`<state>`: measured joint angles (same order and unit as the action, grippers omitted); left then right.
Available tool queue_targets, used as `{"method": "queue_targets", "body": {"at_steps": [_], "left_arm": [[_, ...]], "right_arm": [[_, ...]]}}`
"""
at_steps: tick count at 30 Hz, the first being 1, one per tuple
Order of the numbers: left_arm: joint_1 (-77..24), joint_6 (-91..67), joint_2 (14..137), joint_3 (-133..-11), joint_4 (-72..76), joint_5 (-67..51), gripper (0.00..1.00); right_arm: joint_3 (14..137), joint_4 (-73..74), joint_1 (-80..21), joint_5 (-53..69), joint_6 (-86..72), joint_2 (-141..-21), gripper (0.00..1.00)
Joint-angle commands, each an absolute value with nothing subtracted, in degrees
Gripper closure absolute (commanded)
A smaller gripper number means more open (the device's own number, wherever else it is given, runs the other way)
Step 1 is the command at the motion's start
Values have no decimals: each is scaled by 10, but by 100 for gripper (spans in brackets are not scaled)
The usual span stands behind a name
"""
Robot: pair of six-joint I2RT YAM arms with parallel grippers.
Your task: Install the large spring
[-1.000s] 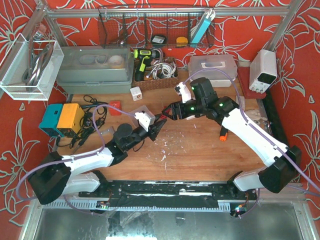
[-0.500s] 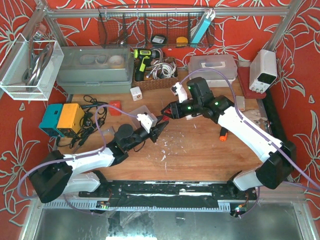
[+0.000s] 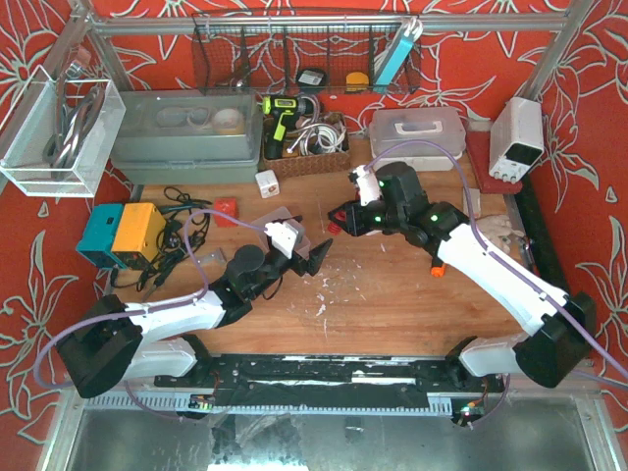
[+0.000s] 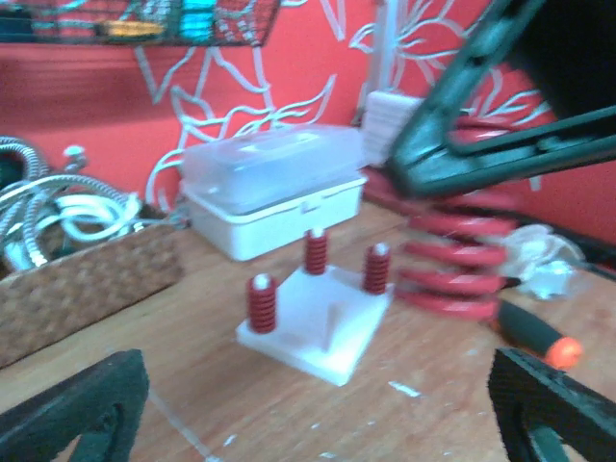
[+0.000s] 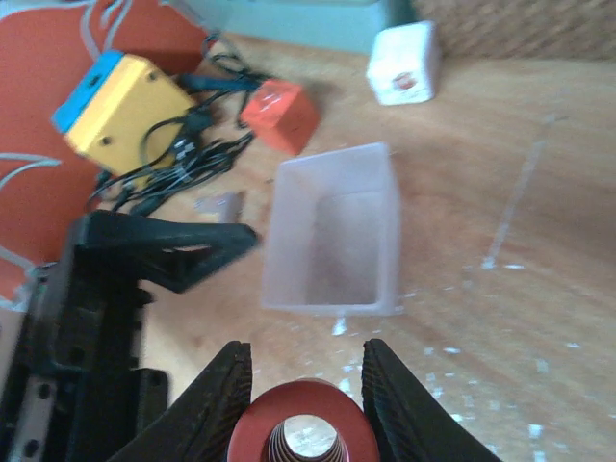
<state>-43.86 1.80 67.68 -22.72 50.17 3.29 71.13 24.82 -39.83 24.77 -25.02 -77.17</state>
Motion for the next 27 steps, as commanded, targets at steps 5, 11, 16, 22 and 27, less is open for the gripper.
{"method": "queue_targets", "body": {"at_steps": [5, 11, 16, 22, 27], "left_arm": [[-436, -34, 677, -235, 426, 175, 0], [-443, -63, 654, -201, 400, 198, 0], [-449, -34, 634, -134, 474, 174, 0], [-449, -1, 594, -79, 557, 103, 0], [-450, 7, 572, -82, 546, 68, 0]], "right_arm": [[611, 135, -395, -40, -218, -721, 100], [606, 120, -383, -142, -182, -765, 100], [618, 124, -353, -129, -198, -821, 100], [600, 64, -331, -125, -209, -870, 100], [591, 26, -325, -120, -217, -892, 100]]}}
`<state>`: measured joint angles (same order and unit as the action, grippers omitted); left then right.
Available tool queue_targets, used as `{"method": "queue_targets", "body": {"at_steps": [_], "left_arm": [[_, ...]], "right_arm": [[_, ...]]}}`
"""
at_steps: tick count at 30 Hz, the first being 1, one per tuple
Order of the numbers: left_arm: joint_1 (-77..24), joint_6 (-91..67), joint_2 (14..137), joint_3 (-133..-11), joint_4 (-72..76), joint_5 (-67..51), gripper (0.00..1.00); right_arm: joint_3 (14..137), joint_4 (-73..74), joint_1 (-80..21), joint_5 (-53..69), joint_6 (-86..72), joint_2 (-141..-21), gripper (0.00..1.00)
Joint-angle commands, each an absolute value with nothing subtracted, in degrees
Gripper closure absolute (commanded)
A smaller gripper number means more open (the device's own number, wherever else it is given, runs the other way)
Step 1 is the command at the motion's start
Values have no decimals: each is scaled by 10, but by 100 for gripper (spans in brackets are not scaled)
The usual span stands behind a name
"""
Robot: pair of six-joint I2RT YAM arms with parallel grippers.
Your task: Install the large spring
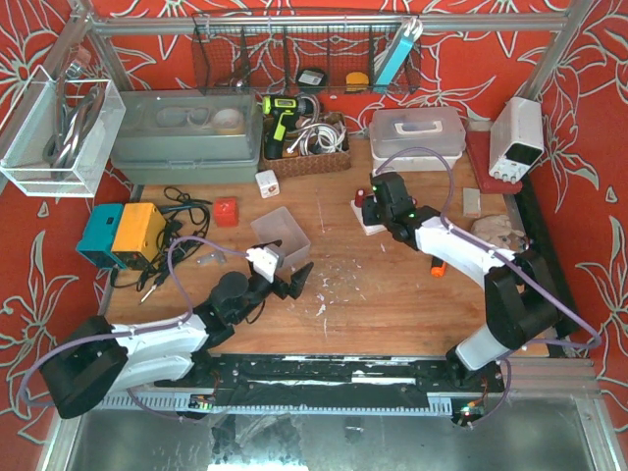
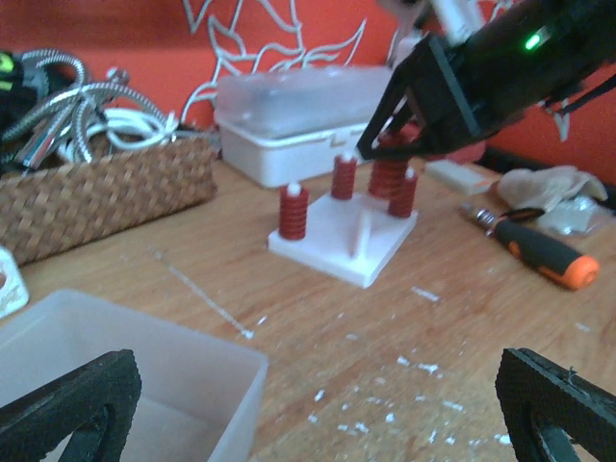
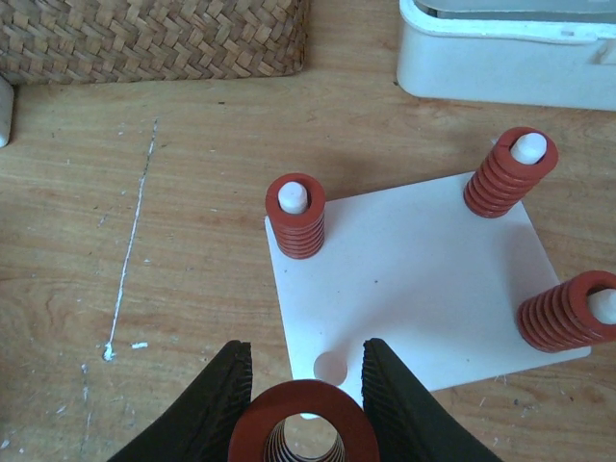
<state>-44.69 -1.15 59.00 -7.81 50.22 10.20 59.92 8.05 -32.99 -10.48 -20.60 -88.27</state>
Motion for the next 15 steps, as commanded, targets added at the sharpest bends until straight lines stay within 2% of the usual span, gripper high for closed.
{"method": "queue_targets", "body": {"at_steps": [1, 15], "left_arm": [[-450, 7, 572, -82, 544, 69, 0], [-452, 5, 534, -77, 538, 77, 0]], "right_arm": [[588, 21, -325, -126, -217, -896, 100], [583, 1, -322, -146, -211, -934, 100]]}}
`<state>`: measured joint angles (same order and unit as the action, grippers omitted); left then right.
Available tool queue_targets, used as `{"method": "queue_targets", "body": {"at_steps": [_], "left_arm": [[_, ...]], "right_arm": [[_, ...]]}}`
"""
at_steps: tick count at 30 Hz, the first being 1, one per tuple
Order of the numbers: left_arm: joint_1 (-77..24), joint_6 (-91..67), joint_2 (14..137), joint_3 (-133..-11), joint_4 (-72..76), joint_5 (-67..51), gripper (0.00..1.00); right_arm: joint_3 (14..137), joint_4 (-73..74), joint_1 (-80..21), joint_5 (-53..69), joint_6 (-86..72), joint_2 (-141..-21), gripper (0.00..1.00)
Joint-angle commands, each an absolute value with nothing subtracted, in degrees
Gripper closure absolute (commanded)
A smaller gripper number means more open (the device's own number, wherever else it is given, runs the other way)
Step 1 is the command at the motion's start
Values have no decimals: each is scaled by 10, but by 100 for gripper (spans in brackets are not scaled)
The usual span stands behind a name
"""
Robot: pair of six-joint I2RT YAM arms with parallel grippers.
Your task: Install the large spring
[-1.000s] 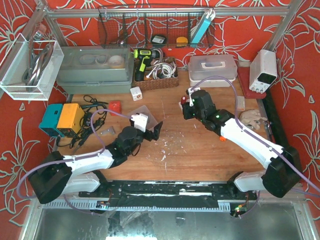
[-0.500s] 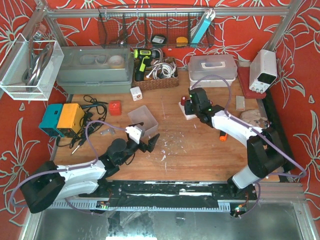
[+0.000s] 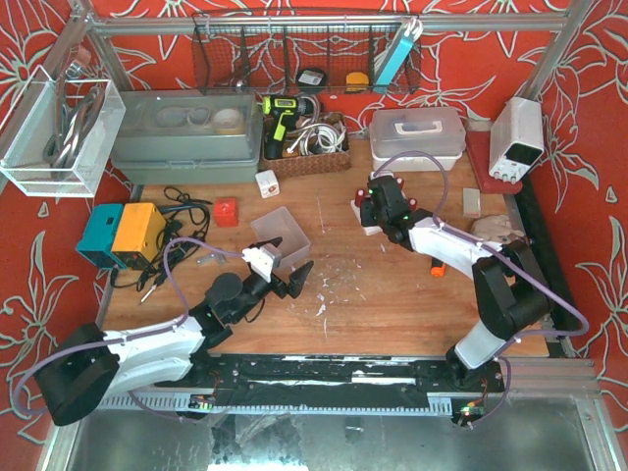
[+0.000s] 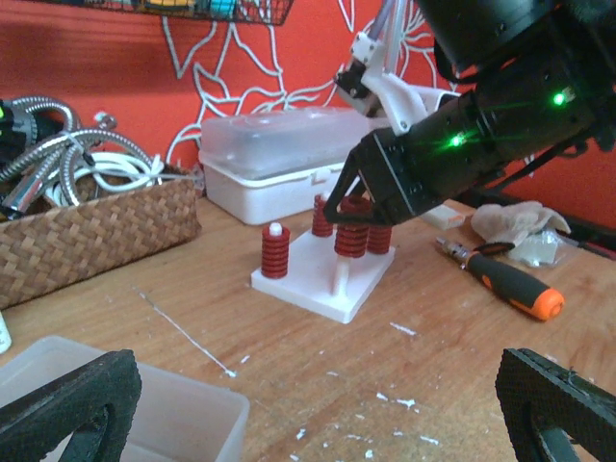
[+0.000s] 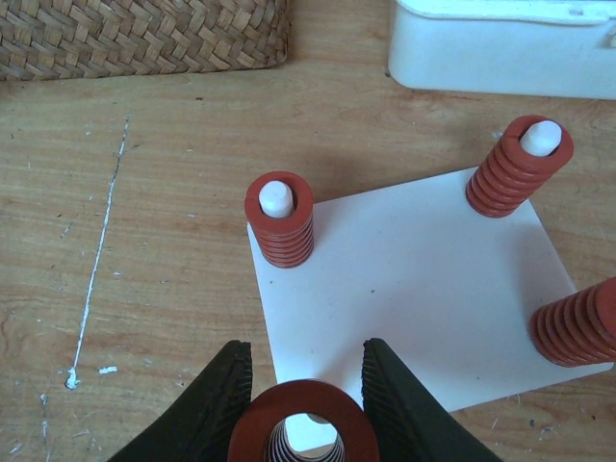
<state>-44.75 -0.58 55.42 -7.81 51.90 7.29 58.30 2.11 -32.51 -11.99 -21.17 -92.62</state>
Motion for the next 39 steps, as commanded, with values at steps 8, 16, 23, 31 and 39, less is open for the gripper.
{"method": "queue_targets", "body": {"at_steps": [8, 16, 23, 31, 39], "left_arm": [[-452, 9, 518, -66, 544, 89, 0], [-453, 9, 519, -66, 544, 88, 0], [-453, 10, 519, -66, 543, 89, 0], [-453, 18, 510, -62, 541, 84, 0], [-454, 26, 493, -60, 544, 152, 0]], "right_arm": [[584, -19, -323, -140, -200, -955, 100], [578, -38, -321, -146, -201, -969, 100], [594, -8, -320, -158, -218, -982, 71], [600, 41, -317, -165, -230, -916, 42], [599, 147, -315, -217, -200, -740, 19]]}}
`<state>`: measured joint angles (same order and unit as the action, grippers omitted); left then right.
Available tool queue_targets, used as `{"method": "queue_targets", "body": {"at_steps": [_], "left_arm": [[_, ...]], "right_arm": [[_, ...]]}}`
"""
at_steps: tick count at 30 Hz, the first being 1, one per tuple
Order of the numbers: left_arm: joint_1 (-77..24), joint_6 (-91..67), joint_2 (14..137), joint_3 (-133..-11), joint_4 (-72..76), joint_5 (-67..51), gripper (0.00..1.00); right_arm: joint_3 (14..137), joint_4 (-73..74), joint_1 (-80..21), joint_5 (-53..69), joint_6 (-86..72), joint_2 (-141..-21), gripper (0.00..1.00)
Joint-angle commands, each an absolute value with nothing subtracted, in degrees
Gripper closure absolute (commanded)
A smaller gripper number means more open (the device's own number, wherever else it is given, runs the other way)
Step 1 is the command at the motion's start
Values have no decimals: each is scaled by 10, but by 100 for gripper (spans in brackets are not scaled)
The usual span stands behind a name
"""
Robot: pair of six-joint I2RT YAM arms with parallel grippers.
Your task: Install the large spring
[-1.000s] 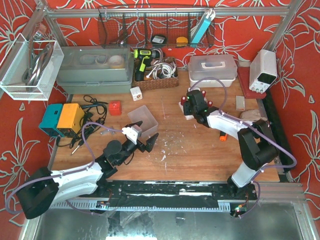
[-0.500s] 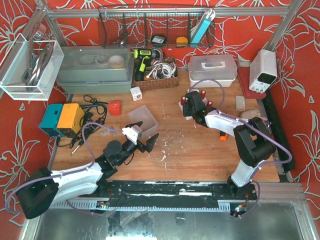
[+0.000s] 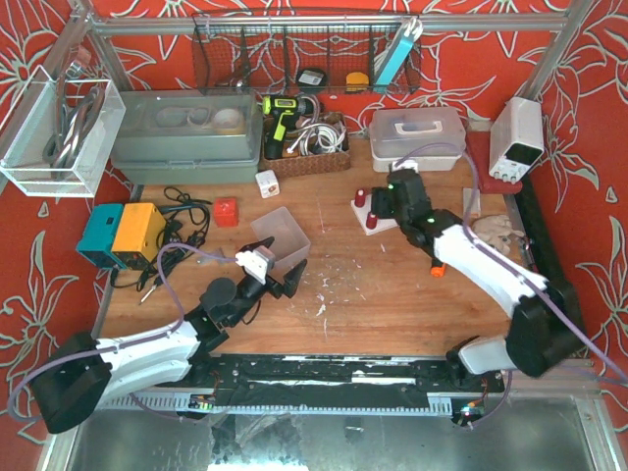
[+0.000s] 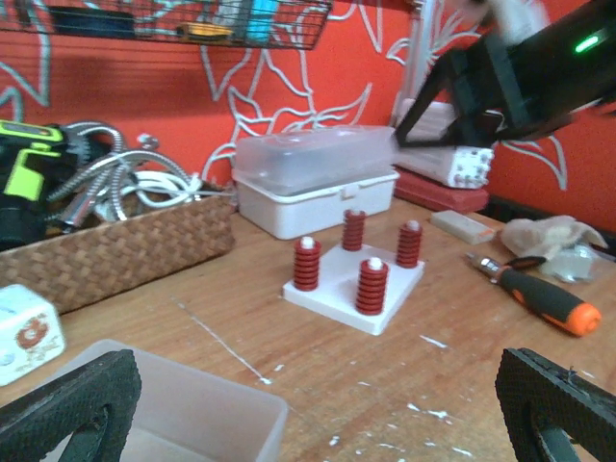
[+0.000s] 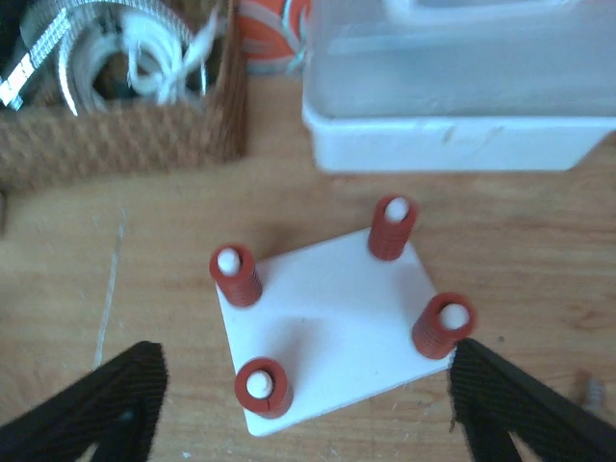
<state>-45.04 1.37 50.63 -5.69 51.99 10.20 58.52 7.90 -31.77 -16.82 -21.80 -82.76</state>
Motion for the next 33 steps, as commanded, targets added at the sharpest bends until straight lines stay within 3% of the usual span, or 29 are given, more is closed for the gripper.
{"method": "queue_targets", "body": {"at_steps": [1, 3, 9, 15, 21, 27, 33], "left_arm": [[-453, 19, 489, -68, 535, 175, 0], [-451, -1, 487, -94, 505, 226, 0], [-412, 70, 499, -147, 495, 250, 0], [-248, 4, 528, -166, 432, 190, 0], [-123, -61, 520, -118, 387, 204, 0], [-105, -16, 521, -38, 467, 220, 0], [-91, 17, 572, -37, 496, 154, 0]], "right_arm": [[592, 150, -315, -227, -189, -716, 14], [580, 151, -315, -240, -162, -671, 2], [560, 151, -315, -345, -99, -583, 1], [376, -157, -314, -382, 94, -517, 1], [313, -202, -254, -418, 115, -568, 1], [245, -272, -193, -377, 78, -631, 1], [213, -343, -151, -310, 38, -691, 1]]}}
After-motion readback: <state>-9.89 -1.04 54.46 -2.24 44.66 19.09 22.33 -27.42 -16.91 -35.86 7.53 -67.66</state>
